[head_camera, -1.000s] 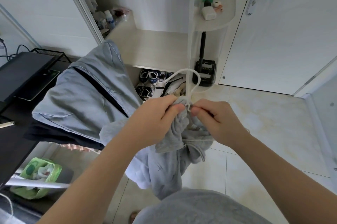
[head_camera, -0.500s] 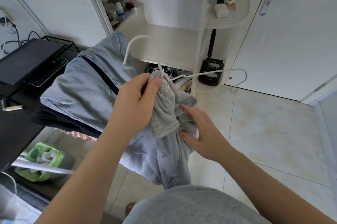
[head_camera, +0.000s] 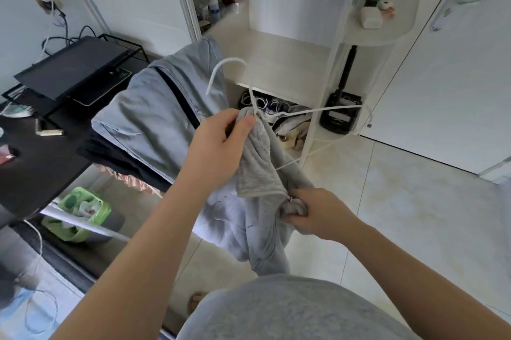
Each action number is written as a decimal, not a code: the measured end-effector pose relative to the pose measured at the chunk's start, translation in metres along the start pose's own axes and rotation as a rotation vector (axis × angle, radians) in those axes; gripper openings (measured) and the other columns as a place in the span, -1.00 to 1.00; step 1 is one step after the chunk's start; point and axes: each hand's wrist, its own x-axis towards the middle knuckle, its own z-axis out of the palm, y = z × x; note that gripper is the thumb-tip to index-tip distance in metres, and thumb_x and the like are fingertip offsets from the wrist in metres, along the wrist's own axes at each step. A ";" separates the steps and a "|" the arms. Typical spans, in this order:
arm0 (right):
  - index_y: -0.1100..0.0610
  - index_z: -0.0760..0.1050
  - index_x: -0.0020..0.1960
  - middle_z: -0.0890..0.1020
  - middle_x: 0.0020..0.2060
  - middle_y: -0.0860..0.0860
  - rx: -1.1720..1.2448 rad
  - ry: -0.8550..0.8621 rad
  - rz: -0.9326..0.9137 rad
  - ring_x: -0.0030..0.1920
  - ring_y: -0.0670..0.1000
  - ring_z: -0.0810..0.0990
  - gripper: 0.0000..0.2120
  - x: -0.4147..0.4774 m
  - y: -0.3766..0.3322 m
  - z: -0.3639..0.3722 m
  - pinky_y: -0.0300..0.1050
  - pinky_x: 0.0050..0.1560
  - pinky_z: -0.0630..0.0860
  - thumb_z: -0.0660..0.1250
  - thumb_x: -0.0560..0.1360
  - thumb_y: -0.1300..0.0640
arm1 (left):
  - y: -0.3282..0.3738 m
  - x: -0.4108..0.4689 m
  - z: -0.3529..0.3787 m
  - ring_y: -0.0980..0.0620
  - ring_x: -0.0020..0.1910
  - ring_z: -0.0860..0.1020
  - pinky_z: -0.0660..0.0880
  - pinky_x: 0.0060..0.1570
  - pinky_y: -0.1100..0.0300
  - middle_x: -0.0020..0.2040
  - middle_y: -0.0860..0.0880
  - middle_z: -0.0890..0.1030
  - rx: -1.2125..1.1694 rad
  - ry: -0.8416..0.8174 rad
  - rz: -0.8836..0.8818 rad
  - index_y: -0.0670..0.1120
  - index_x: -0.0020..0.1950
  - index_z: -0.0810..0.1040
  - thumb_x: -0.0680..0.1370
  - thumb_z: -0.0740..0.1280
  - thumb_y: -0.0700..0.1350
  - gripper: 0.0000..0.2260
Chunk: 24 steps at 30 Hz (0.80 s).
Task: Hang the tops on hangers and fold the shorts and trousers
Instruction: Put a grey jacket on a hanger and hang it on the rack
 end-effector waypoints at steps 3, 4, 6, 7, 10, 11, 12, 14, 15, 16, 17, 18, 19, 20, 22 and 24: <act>0.00 0.45 -0.20 0.50 -0.26 -0.13 -0.106 -0.068 0.010 -0.15 -0.06 0.49 -0.77 0.006 0.010 -0.005 -0.12 -0.06 0.32 0.35 0.44 -0.14 | -0.003 -0.004 -0.001 0.17 -0.43 0.31 0.28 -0.40 0.32 -0.43 0.11 0.36 0.016 -0.059 0.019 -0.07 -0.27 0.45 0.65 0.27 0.02 -0.68; -0.05 0.45 -0.19 0.50 -0.23 -0.15 -0.178 -0.068 0.016 -0.09 -0.09 0.47 -0.80 0.006 0.015 -0.008 -0.10 0.03 0.25 0.32 0.44 -0.17 | -0.004 -0.005 -0.004 0.17 -0.43 0.31 0.27 -0.40 0.33 -0.43 0.11 0.37 0.020 -0.071 0.025 -0.07 -0.27 0.47 0.65 0.27 0.01 -0.68; -0.10 0.45 -0.15 0.49 -0.17 -0.20 -0.273 -0.050 0.061 0.06 -0.14 0.45 -0.82 0.001 0.028 -0.018 -0.05 0.22 0.11 0.28 0.44 -0.20 | -0.008 -0.008 -0.011 0.16 -0.44 0.29 0.25 -0.41 0.32 -0.45 0.10 0.34 0.017 -0.107 0.034 -0.03 -0.30 0.48 0.65 0.28 0.01 -0.68; -0.12 0.43 -0.13 0.48 -0.14 -0.22 -0.265 -0.028 0.072 0.12 -0.15 0.44 -0.85 -0.001 0.034 -0.022 -0.01 0.34 0.01 0.28 0.46 -0.18 | -0.009 -0.009 -0.015 0.16 -0.45 0.28 0.22 -0.42 0.31 -0.46 0.10 0.32 0.014 -0.132 0.037 0.01 -0.34 0.45 0.65 0.28 0.00 -0.66; -0.14 0.40 -0.08 0.46 -0.11 -0.26 -0.243 0.064 0.053 0.19 -0.13 0.47 -0.86 -0.011 0.044 -0.033 0.04 0.47 -0.14 0.36 0.48 -0.09 | -0.011 -0.014 -0.023 0.15 -0.49 0.24 0.20 -0.44 0.33 -0.50 0.13 0.28 0.028 -0.197 0.026 0.11 -0.40 0.42 0.65 0.28 0.01 -0.61; -0.12 0.44 -0.07 0.48 -0.10 -0.25 -0.250 0.083 0.037 0.20 -0.11 0.49 -0.86 -0.014 0.047 -0.037 0.03 0.48 -0.14 0.39 0.48 -0.07 | -0.012 -0.016 -0.025 0.15 -0.49 0.24 0.20 -0.45 0.33 -0.50 0.13 0.29 0.032 -0.207 0.022 0.11 -0.38 0.46 0.65 0.28 0.02 -0.63; -0.08 0.50 -0.05 0.52 -0.08 -0.22 -0.251 0.098 0.022 0.20 -0.09 0.50 -0.87 -0.016 0.050 -0.041 0.04 0.49 -0.11 0.42 0.47 -0.04 | -0.013 -0.017 -0.028 0.16 -0.49 0.24 0.20 -0.45 0.31 -0.50 0.13 0.29 0.038 -0.209 0.019 0.07 -0.36 0.49 0.65 0.28 0.02 -0.65; 0.01 0.58 -0.03 0.59 -0.09 -0.14 -0.237 0.141 -0.009 0.15 -0.03 0.56 -0.87 -0.020 0.053 -0.048 0.10 0.50 0.02 0.47 0.45 0.07 | -0.017 -0.017 -0.032 0.15 -0.48 0.23 0.19 -0.44 0.30 -0.48 0.11 0.27 0.067 -0.206 0.017 -0.10 -0.31 0.49 0.64 0.28 0.01 -0.65; 0.04 0.59 -0.05 0.60 -0.12 -0.12 -0.232 0.170 -0.036 0.09 0.00 0.58 -0.86 -0.021 0.054 -0.053 0.13 0.48 0.12 0.49 0.42 0.15 | -0.018 -0.017 -0.034 0.14 -0.49 0.23 0.19 -0.44 0.30 -0.48 0.09 0.26 0.086 -0.205 0.015 -0.18 -0.29 0.47 0.64 0.29 0.00 -0.63; 0.05 0.59 -0.08 0.60 -0.16 -0.11 -0.231 0.194 -0.061 0.02 0.01 0.59 -0.85 -0.021 0.055 -0.058 0.14 0.44 0.21 0.49 0.40 0.22 | -0.020 -0.017 -0.036 0.14 -0.49 0.23 0.18 -0.45 0.31 -0.48 0.06 0.27 0.101 -0.203 0.014 -0.21 -0.29 0.45 0.63 0.29 -0.01 -0.63; 0.06 0.58 -0.11 0.60 -0.20 -0.11 -0.232 0.210 -0.082 -0.04 0.00 0.58 -0.84 -0.021 0.056 -0.063 0.10 0.39 0.26 0.48 0.39 0.27 | -0.021 -0.017 -0.037 0.13 -0.50 0.24 0.19 -0.46 0.31 -0.49 0.07 0.27 0.114 -0.202 0.015 -0.19 -0.30 0.46 0.63 0.30 -0.02 -0.64; 0.06 0.58 -0.15 0.59 -0.23 -0.11 -0.237 0.216 -0.097 -0.10 0.00 0.56 -0.85 -0.020 0.055 -0.069 0.05 0.32 0.31 0.47 0.41 0.28 | -0.022 -0.018 -0.037 0.13 -0.50 0.25 0.20 -0.46 0.32 -0.50 0.09 0.27 0.130 -0.203 0.019 -0.16 -0.31 0.47 0.63 0.30 -0.02 -0.65; 0.06 0.57 -0.17 0.59 -0.26 -0.10 -0.244 0.214 -0.103 -0.15 -0.01 0.53 -0.87 -0.019 0.054 -0.075 0.01 0.22 0.36 0.45 0.43 0.27 | -0.023 -0.019 -0.036 0.12 -0.51 0.28 0.22 -0.46 0.32 -0.52 0.09 0.29 0.152 -0.208 0.027 -0.12 -0.31 0.48 0.63 0.30 -0.02 -0.67; 0.07 0.57 -0.19 0.57 -0.29 -0.09 -0.241 0.209 -0.100 -0.18 0.01 0.51 -0.88 -0.017 0.052 -0.081 -0.02 0.10 0.42 0.44 0.45 0.26 | -0.023 -0.020 -0.034 0.11 -0.51 0.30 0.25 -0.45 0.32 -0.53 0.09 0.31 0.180 -0.217 0.038 -0.09 -0.31 0.49 0.63 0.30 -0.02 -0.68; 0.08 0.53 -0.22 0.53 -0.31 -0.13 -0.205 0.223 -0.087 -0.20 0.03 0.47 -0.86 -0.014 0.046 -0.091 -0.08 -0.10 0.43 0.40 0.48 0.24 | -0.024 -0.021 -0.028 0.11 -0.50 0.34 0.29 -0.43 0.32 -0.54 0.10 0.35 0.222 -0.235 0.053 0.00 -0.35 0.46 0.62 0.31 -0.01 -0.67; 0.04 0.49 -0.21 0.51 -0.30 -0.18 -0.178 0.265 -0.090 -0.19 -0.01 0.41 -0.84 -0.013 0.034 -0.100 -0.29 -0.17 0.31 0.36 0.50 0.23 | -0.026 -0.020 -0.020 0.10 -0.49 0.37 0.31 -0.41 0.32 -0.54 0.08 0.36 0.256 -0.228 0.062 0.02 -0.38 0.41 0.62 0.32 -0.01 -0.64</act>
